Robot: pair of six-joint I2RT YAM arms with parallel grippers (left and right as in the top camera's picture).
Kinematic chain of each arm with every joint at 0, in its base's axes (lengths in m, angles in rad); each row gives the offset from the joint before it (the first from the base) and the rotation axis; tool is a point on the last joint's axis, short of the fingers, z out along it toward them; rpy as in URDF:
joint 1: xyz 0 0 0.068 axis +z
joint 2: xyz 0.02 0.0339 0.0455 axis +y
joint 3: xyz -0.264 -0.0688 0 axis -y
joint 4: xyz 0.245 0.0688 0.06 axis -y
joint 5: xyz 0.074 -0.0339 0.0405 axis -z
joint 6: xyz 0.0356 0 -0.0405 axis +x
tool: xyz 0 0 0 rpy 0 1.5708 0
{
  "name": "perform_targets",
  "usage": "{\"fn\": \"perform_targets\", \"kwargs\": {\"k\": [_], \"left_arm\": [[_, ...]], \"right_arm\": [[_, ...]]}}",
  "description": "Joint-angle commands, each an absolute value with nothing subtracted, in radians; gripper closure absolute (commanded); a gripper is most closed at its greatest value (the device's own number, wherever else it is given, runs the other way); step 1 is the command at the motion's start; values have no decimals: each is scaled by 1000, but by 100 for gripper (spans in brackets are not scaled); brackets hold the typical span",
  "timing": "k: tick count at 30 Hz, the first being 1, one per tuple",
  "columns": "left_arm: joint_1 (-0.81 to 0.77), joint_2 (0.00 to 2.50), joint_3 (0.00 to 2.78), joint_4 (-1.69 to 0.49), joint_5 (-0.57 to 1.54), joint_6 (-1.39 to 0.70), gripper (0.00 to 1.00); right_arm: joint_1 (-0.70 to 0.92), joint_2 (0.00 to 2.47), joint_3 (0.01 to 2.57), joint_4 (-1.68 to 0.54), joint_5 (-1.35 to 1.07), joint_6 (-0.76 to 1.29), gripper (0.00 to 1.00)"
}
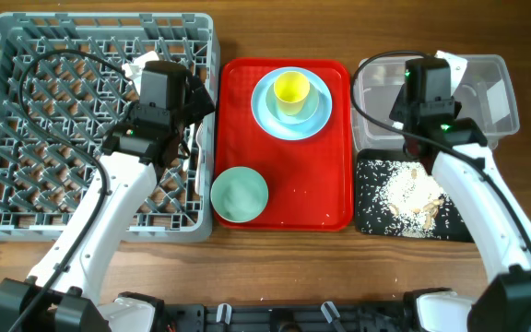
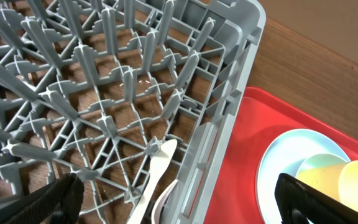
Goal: Sort waste into correct bins and load items into the dishwasher rack
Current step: 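Carry the wrapper right and drop it into the clear bin, then move the left gripper over the yellow cup on the blue plate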
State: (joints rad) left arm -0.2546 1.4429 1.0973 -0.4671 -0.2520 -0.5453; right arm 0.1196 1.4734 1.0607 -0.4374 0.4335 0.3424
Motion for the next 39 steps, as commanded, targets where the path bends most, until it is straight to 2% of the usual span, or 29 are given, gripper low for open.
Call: {"fn": "perform_targets", "kwargs": {"k": [1, 2, 6, 10, 17, 24, 25, 26, 27, 35, 39], "left_arm": [[-250, 1440, 1091, -464, -247, -559, 0], [-250, 1440, 1091, -464, -247, -559, 0], [-250, 1440, 1091, -464, -247, -559, 0], [-250, 1440, 1091, -461, -247, -559, 0], [-250, 1440, 1091, -460, -245, -559, 0], [-250, 1440, 1091, -485, -92, -558, 0], [-250, 1440, 1091, -487, -51, -558, 11], [-251, 1440, 1091, -480, 13, -558, 60], [-254, 1440, 1091, -470, 62, -558, 96], [-409, 1453, 1091, -371, 92, -520, 96], [-494, 1546, 1091, -342, 1, -501, 96]], "right_arm": [[96, 1488, 1054, -410, 313, 286, 18], [94, 1485, 1056, -404, 313, 284, 9], [94, 1435, 1075, -447, 288, 292, 0], [94, 1320, 1075, -495, 279, 287, 0], [94, 1323, 1074, -494, 279, 289, 0], [94, 1326, 1074, -494, 279, 289, 0], [94, 1326, 1074, -494, 279, 289, 0], [94, 1326, 1074, -494, 279, 289, 0], [94, 1326, 1074, -494, 278, 289, 0], [94, 1326, 1074, -494, 279, 289, 0], [94, 1326, 1074, -494, 279, 289, 0]]}}
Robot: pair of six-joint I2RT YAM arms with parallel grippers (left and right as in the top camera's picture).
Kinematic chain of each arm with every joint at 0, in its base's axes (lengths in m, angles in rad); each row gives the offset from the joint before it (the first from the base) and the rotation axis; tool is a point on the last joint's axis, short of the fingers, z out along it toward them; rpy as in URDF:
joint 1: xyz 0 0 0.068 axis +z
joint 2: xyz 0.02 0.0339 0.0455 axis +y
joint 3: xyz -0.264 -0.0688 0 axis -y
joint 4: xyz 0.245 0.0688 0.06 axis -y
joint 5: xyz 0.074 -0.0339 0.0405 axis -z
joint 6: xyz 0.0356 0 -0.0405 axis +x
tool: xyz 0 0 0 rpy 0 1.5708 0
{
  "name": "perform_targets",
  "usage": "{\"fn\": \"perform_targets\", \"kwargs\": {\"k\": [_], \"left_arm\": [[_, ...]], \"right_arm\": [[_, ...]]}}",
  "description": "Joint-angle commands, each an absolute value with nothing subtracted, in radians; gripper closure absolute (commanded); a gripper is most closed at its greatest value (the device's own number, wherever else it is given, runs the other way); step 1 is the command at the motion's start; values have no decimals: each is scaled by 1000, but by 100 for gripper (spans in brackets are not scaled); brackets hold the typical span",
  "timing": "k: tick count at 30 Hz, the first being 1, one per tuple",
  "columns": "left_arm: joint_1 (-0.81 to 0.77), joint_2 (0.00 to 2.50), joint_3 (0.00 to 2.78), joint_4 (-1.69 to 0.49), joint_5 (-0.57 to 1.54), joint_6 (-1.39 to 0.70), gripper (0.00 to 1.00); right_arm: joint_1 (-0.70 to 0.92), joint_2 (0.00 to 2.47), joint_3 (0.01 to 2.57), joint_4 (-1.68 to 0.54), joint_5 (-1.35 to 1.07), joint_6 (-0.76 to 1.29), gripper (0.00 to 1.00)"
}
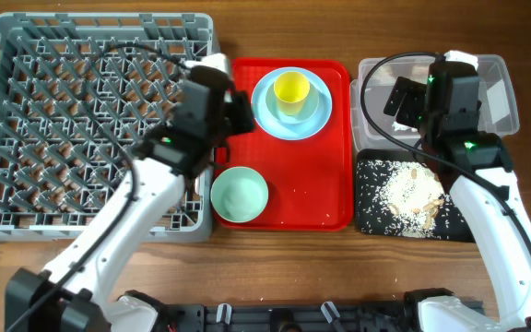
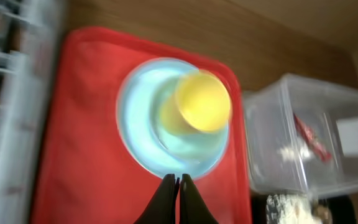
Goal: Sort waste into correct bins and load items into the dishwasher rack
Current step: 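Move the left gripper over the yellow cup on the blue plate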
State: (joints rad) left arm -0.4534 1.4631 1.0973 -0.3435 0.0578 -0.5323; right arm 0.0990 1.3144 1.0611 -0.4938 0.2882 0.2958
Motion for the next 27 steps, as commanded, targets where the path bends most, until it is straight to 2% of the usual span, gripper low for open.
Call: {"fn": "perform_targets", "kwargs": {"k": [1, 7, 12, 14, 27], "left_arm": [[-498, 1566, 1091, -336, 2, -502, 96], [-512, 1710, 1139, -312, 54, -463, 96], [-513, 1720, 1380, -640, 113, -340, 96], [-512, 1744, 1427, -695, 111, -339, 96], [-513, 1969, 1427, -555, 111, -318, 96]], "right_arm": [[94, 1326, 1074, -493, 278, 289, 0], [94, 1326, 1074, -494, 279, 289, 0], [94, 1326, 1074, -494, 279, 289, 0], [94, 1326, 1074, -494, 279, 289, 0], [94, 1326, 1074, -494, 279, 289, 0]]}}
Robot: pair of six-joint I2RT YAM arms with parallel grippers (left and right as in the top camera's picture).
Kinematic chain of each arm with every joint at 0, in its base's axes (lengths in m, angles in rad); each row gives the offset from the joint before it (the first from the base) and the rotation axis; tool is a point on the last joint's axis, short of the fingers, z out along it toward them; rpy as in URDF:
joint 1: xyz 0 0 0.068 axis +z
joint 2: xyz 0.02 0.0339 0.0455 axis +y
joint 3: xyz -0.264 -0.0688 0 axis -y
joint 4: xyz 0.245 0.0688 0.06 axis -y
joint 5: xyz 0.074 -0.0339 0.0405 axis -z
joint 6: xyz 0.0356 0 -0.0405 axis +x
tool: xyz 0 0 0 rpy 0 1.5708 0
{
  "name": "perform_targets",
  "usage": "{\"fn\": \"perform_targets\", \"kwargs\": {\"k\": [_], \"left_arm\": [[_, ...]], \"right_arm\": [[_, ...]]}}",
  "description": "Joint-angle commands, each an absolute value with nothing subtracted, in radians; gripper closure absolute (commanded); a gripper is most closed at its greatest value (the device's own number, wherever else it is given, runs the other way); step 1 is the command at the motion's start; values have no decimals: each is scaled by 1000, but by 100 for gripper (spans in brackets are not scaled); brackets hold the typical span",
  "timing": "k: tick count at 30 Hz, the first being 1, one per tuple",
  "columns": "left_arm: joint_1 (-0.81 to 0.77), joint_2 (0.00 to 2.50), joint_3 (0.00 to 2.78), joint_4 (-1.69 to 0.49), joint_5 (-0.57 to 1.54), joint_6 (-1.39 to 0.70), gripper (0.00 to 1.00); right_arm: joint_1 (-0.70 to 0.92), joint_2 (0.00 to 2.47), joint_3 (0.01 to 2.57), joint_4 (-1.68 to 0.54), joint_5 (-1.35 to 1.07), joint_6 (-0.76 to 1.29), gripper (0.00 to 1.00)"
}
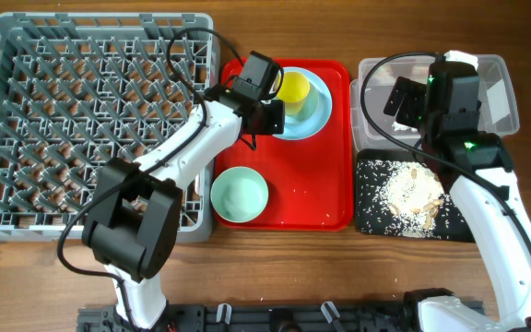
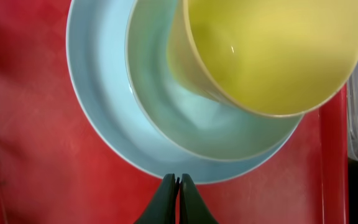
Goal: Sort waste into correct bins and load items into the dishwasher rack
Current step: 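Move the left gripper over the yellow cup on the blue plate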
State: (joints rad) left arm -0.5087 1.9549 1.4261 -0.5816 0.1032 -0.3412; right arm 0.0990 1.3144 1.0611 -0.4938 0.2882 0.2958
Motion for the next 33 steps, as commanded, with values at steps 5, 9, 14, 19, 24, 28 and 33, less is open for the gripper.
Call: {"fn": "perform_targets", "kwargs": {"k": [5, 9, 14, 19, 24, 28, 33], "left_arm": [[-515, 1992, 1427, -533, 73, -318, 96], [-515, 1998, 1427, -525, 73, -318, 96], [-515, 2017, 1426, -512, 73, -318, 96], [-515, 2045, 1426, -498, 72, -318, 96], [-515, 2048, 1426, -496, 32, -318, 96], [-515, 2059, 1426, -492, 32, -318, 96], [-515, 2107, 1426, -466, 32, -318, 96]], "right_arm": [[94, 1326, 1074, -494, 279, 289, 0], [94, 1326, 1074, -494, 279, 289, 0], [94, 1326, 1074, -493, 279, 289, 0], [94, 1326, 1074, -494, 278, 289, 0], [94, 1326, 1074, -494, 279, 289, 0], [94, 1326, 1074, -494, 279, 289, 0], [94, 1326, 1074, -494, 279, 289, 0]]}}
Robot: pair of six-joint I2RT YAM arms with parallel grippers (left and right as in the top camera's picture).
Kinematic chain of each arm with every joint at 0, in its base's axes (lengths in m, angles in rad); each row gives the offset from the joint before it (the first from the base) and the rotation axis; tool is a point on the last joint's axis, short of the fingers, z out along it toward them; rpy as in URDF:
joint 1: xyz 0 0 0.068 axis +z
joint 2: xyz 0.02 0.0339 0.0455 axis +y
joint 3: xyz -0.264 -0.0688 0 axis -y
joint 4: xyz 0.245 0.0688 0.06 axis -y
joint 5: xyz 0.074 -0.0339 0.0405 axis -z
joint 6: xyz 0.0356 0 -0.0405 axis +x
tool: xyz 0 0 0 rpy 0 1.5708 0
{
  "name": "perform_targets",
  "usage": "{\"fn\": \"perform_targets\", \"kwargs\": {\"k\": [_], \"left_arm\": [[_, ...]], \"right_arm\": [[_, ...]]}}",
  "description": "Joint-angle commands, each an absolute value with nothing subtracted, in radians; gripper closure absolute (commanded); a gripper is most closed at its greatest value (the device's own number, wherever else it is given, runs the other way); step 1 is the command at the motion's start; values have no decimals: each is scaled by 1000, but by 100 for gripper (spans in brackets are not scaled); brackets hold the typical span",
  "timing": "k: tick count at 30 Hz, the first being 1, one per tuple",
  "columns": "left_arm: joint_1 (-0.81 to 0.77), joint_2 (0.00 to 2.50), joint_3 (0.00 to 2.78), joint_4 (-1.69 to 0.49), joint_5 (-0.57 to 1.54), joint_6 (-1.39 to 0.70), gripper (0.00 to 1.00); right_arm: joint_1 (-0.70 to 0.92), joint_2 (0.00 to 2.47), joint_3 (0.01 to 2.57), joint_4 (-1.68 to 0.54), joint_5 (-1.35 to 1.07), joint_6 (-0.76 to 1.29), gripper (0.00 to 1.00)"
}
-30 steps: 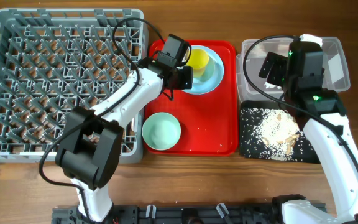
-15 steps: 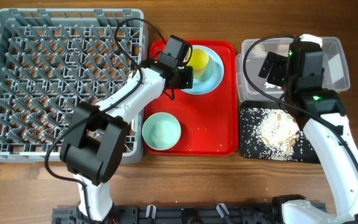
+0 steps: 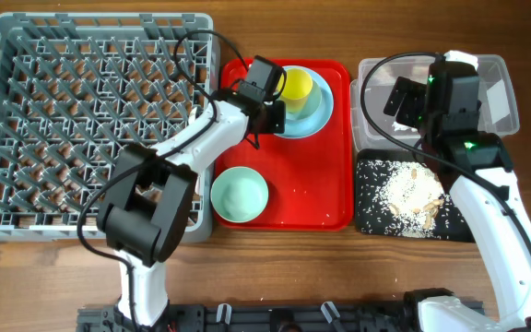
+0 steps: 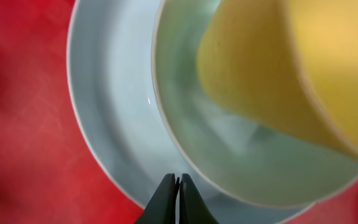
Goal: Sort waste into correct bins and load items into the dishwasher rack
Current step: 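Move the left gripper over the yellow cup on the blue plate, then lower the left gripper and grasp the yellow cup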
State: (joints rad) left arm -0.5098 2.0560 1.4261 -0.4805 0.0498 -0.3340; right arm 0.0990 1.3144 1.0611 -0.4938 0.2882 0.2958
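On the red tray (image 3: 313,189) a light blue plate (image 3: 315,122) carries a pale green bowl (image 4: 229,152) with a yellow cup (image 3: 293,87) standing in it. My left gripper (image 3: 271,112) is shut and holds nothing. Its tips (image 4: 177,179) are low over the plate's (image 4: 114,124) near rim, beside the bowl. The cup (image 4: 303,74) looms large and tilted in the left wrist view. A second green bowl (image 3: 239,194) sits at the tray's front left. My right gripper (image 3: 401,96) hangs over the clear bin (image 3: 498,92); its jaws are too small to read.
The grey dishwasher rack (image 3: 100,20) fills the left side, its right wall touching the tray. A black tray (image 3: 374,217) with pale food scraps (image 3: 415,192) lies in front of the clear bin. Cables arch over the rack and the bin.
My left gripper, still shut, has come closer to the plate and bowl, which now fill the wrist view with the cup seen from the side. The right arm has not moved.
My left gripper was open over the rack's right edge, with white cutlery lying in the rack. Then it was shut above the tray, looking at the plate. Then it was low at the plate's rim, and now closer still. The right arm shifted over the bin early, then stayed.
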Motion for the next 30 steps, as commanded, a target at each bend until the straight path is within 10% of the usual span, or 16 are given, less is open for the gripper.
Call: {"fn": "perform_targets", "kwargs": {"k": [1, 30], "left_arm": [[-515, 2116, 1426, -461, 32, -318, 96], [-514, 2020, 1427, -937, 130, -321, 96]], "right_arm": [[94, 1326, 1074, -493, 279, 289, 0], [94, 1326, 1074, -493, 279, 289, 0]]}}
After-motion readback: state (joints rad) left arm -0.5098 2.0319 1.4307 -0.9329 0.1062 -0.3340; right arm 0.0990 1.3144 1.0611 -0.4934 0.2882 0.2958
